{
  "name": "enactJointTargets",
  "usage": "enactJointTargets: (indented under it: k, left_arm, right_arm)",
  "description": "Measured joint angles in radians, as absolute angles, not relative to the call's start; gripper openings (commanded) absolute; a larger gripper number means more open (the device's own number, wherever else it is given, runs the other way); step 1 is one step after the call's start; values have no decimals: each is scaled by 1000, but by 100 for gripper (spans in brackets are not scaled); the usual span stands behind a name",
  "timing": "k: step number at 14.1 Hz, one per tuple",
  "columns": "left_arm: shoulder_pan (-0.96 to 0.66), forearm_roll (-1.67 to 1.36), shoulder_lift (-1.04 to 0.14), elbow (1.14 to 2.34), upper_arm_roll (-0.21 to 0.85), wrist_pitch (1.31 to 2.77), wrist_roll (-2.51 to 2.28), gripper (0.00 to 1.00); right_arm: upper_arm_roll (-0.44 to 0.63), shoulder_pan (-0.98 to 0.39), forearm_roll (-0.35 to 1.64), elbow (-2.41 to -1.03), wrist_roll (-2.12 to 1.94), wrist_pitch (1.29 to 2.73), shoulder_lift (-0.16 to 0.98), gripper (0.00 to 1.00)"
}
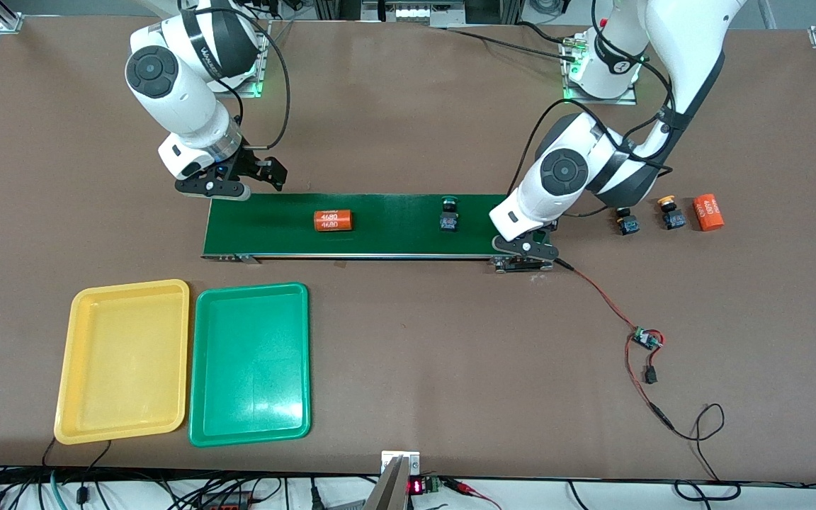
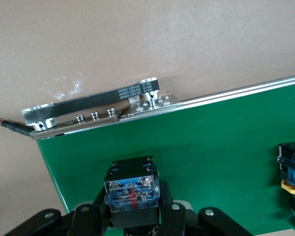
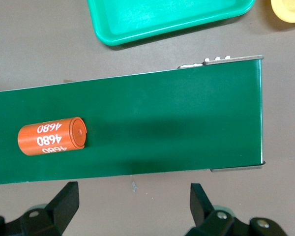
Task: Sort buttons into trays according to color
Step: 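Place the held button on the belt with the left gripper, then grasp the second cylinder with the left gripper while the right gripper reaches the belt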
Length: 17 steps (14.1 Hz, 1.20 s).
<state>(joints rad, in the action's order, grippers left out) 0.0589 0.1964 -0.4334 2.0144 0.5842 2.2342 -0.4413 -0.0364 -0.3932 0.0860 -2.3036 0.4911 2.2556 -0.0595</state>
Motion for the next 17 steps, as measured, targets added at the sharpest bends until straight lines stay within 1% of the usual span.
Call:
enactJointTargets:
  k: [1,2,3,4,7,10,13,17]
  left_arm:
    - [59,196,-437,2015,584,2234,-441,22]
    - [59,196,-442,2015,584,2234,-441,56]
    - [59,196,-448,2016,584,2234,-441,93]
    - [59,196,-455,2016,584,2235,-441,100]
    - [60,196,-449,2007,584,2239,-441,100]
    - [107,197,-371,1986,579,2227,-442,100]
    - [236,197,-321,1990,573,2185,-398,100]
    - [419,197,-354,2022,560,2180,-292,100]
  right_arm:
    - [-36,-393,86,-2304,491,2256,-60,100]
    - [-36,-393,86,-2304,491,2256,-60,100]
    - [-36,-393,86,-2304,491,2256,-60,100]
    - [-36,-393,86,-2304,491,2256,-60,100]
    - [-36,-393,86,-2304,491,2255,-59,100]
    - [-35,-393,86,-2304,491,2255,-59,100]
    - [-36,-393,86,-2304,493,2255,-59,100]
    - [-39,-402,86,-2304,511,2275,-58,100]
